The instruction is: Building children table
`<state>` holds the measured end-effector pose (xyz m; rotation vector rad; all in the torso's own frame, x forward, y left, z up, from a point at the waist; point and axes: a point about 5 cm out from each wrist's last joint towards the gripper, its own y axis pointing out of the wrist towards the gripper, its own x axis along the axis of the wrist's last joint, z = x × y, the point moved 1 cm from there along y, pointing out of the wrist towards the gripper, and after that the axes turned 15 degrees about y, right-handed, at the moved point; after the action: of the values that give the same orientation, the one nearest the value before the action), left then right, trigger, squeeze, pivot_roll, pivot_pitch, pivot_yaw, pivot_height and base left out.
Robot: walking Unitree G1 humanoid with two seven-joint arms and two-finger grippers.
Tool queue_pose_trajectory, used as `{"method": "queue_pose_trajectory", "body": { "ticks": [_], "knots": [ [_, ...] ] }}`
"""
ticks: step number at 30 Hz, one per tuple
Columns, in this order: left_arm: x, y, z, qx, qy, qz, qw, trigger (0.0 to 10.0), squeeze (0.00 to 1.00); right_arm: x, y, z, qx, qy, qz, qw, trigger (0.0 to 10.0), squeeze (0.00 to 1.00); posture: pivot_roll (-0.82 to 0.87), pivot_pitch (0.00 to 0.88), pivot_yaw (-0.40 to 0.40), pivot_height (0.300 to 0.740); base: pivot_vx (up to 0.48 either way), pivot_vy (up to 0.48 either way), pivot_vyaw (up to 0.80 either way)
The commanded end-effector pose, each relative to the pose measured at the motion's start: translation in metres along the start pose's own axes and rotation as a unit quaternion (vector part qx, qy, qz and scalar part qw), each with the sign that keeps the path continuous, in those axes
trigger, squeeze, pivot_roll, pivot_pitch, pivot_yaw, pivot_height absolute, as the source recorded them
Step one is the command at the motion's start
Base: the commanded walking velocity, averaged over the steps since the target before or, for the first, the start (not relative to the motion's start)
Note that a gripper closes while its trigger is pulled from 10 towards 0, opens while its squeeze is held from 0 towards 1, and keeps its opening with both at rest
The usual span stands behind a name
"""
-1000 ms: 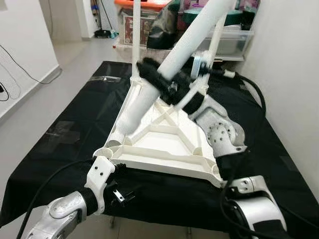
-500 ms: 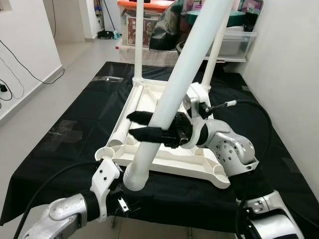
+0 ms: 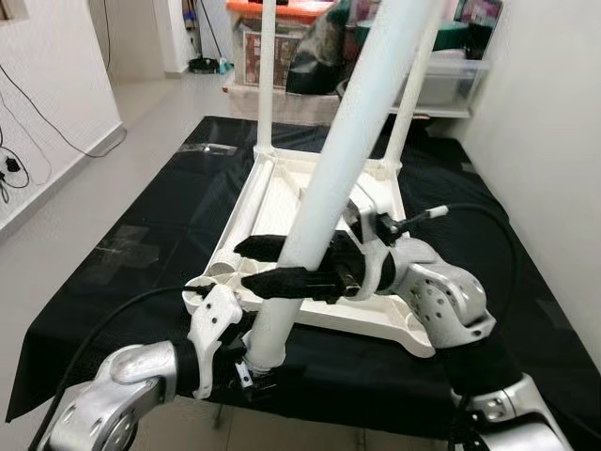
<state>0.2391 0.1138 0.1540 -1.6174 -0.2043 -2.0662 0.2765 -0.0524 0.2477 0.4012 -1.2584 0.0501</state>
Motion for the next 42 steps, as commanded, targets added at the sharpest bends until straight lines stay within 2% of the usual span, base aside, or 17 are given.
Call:
{"method": "queue_pose_trajectory", "body": {
  "ticks": [1,4,5,7,8,19,20,23,24,28,33,34,35,36,37,39,42],
  "knots": [
    [0.007,0.010,-0.003,-0.022,0.015,-0.012,1.000,10.0,0.00,-0.006,0.017,0.009,0.058,0.018,-0.005,0.998,0.0,0.00,0.14,0.000,-0.053,0.740,0.000,0.000,0.00],
    [0.008,0.014,-0.008,-0.061,0.038,-0.010,0.997,10.0,0.00,-0.006,0.019,0.008,0.058,0.016,-0.006,0.998,0.0,0.00,0.13,0.000,-0.044,0.740,0.000,0.000,0.00],
    [0.007,0.013,-0.008,-0.065,0.046,-0.008,0.997,1.7,0.00,-0.005,0.019,0.008,0.056,0.013,-0.008,0.998,0.0,0.00,0.13,0.000,-0.041,0.740,0.000,0.000,0.00],
    [0.006,0.013,-0.007,-0.067,0.049,-0.007,0.997,1.7,0.00,-0.004,0.020,0.008,0.054,0.012,-0.009,0.998,0.0,0.00,0.13,0.000,-0.037,0.740,0.000,0.000,0.00],
    [0.004,0.011,-0.006,-0.064,0.052,-0.001,0.997,0.0,0.00,-0.003,0.019,0.008,0.050,0.010,-0.011,0.999,0.0,0.00,0.13,0.000,-0.036,0.740,0.000,0.000,0.00],
    [0.003,0.003,0.014,0.016,0.051,-0.003,0.999,0.0,0.00,-0.002,0.017,0.005,0.018,-0.001,-0.025,1.000,0.0,0.00,0.13,0.000,-0.038,0.740,0.000,0.000,0.00],
    [0.004,0.002,0.019,0.036,0.046,-0.002,0.998,8.3,0.00,0.002,0.018,-0.004,-0.021,-0.010,-0.041,0.999,10.0,0.00,0.14,0.000,-0.042,0.740,0.000,0.000,0.00],
    [0.004,0.000,0.022,0.047,0.045,0.000,0.998,10.0,0.00,0.007,0.018,-0.015,-0.072,-0.015,-0.066,0.995,10.0,0.00,0.14,0.000,-0.042,0.740,0.000,0.000,0.00],
    [0.003,-0.002,0.025,0.058,0.045,0.002,0.997,10.0,0.00,0.012,0.018,-0.026,-0.118,-0.004,-0.089,0.989,10.0,1.00,0.14,0.000,-0.042,0.740,0.000,0.000,0.00],
    [0.004,-0.011,0.034,0.096,0.057,0.008,0.994,10.0,0.00,0.018,0.008,-0.048,-0.223,0.025,-0.141,0.964,10.0,1.00,0.14,0.000,-0.055,0.740,0.000,0.000,0.00],
    [0.002,-0.017,0.044,0.133,0.072,0.032,0.988,10.0,0.00,0.020,0.001,-0.055,-0.273,0.033,-0.168,0.947,10.0,0.93,0.14,0.000,-0.057,0.740,0.000,0.000,0.00],
    [-0.003,-0.021,0.052,0.167,0.081,0.065,0.980,10.0,0.00,0.022,-0.004,-0.060,-0.309,0.046,-0.202,0.928,10.0,0.00,0.14,0.000,-0.058,0.740,0.000,0.000,0.00],
    [-0.003,-0.021,0.052,0.167,0.081,0.065,0.980,10.0,0.00,0.022,-0.004,-0.060,-0.309,0.046,-0.202,0.928,10.0,0.00,0.14,0.000,-0.058,0.740,0.000,0.000,0.00],
    [-0.011,-0.025,0.062,0.206,0.102,0.110,0.967,10.0,0.00,0.022,-0.009,-0.065,-0.345,0.070,-0.242,0.904,10.0,0.00,0.14,0.000,-0.060,0.740,0.000,0.000,0.00],
    [-0.011,-0.025,0.062,0.206,0.102,0.110,0.967,10.0,0.00,0.022,-0.009,-0.065,-0.345,0.070,-0.242,0.904,10.0,0.00,0.14,0.000,-0.060,0.740,0.000,0.000,0.00],
    [-0.024,-0.030,0.076,0.278,0.121,0.182,0.935,10.0,0.00,0.017,-0.013,-0.072,-0.395,0.117,-0.291,0.863,10.0,0.00,0.14,0.000,-0.060,0.740,0.000,0.000,0.00],
    [-0.029,-0.031,0.082,0.307,0.131,0.212,0.919,10.0,0.00,0.012,-0.013,-0.075,-0.416,0.136,-0.303,0.847,10.0,0.00,0.14,0.000,-0.061,0.740,0.000,0.000,0.00]
  ]
}}
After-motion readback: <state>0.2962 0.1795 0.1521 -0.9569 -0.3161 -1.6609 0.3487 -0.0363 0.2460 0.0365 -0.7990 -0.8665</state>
